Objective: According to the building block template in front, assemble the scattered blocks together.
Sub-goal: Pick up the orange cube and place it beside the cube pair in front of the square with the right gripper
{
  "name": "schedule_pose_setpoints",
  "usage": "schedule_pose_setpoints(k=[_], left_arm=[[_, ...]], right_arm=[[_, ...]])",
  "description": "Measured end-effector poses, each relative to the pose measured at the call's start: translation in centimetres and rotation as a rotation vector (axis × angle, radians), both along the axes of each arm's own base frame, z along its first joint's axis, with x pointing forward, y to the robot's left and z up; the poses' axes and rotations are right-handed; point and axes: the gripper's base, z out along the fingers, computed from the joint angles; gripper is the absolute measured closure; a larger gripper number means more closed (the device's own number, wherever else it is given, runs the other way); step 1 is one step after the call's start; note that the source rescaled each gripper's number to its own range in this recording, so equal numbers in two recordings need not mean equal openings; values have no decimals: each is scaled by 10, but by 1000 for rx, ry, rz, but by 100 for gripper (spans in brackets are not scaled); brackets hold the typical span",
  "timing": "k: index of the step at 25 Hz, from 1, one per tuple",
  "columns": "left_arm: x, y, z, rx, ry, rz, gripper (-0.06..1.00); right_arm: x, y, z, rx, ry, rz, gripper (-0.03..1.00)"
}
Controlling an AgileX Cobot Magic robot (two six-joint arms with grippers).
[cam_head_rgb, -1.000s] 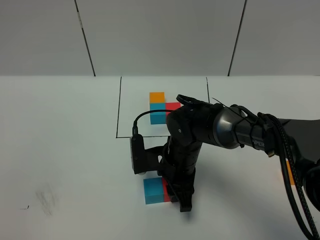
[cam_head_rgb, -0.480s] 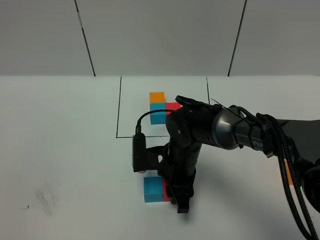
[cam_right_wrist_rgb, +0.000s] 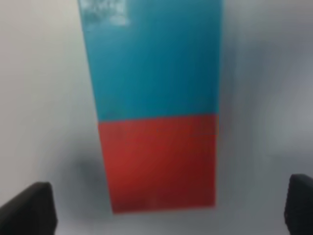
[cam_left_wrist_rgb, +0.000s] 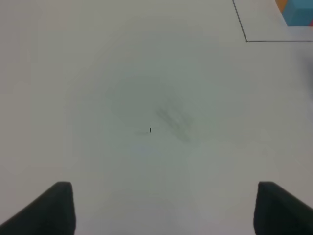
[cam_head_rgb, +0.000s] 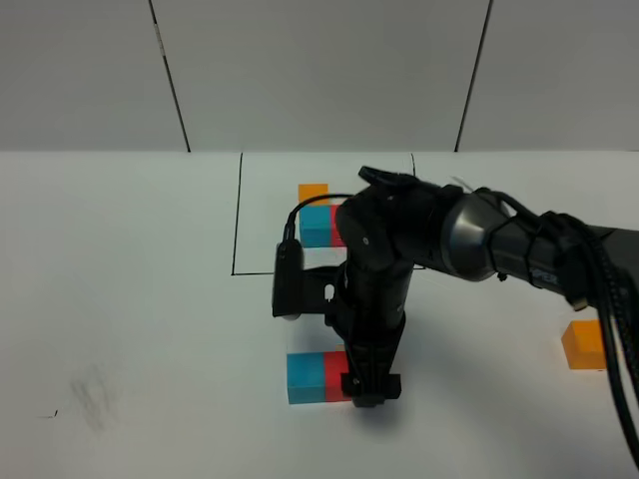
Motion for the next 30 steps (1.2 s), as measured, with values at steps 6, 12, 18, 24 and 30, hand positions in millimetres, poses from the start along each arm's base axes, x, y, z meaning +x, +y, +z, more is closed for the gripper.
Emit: schedule_pose_setpoints(k=[6,12,18,24,30], left_arm=[[0,0,0,0,0,0,15],[0,0,0,1,0,0,15],[0,0,0,1,0,1,15],[0,0,0,1,0,1,15],[0,0,0,1,0,1,15]], right_arm=[[-4,-21,85,-37,-106,-308,5],[4,-89,163,81,-340,-741,9],[9,-211,218,213,-468,-1247,18],[13,-270,209,298,-328,-1467,28],[15,-274,137,144,-111,-1467,29]])
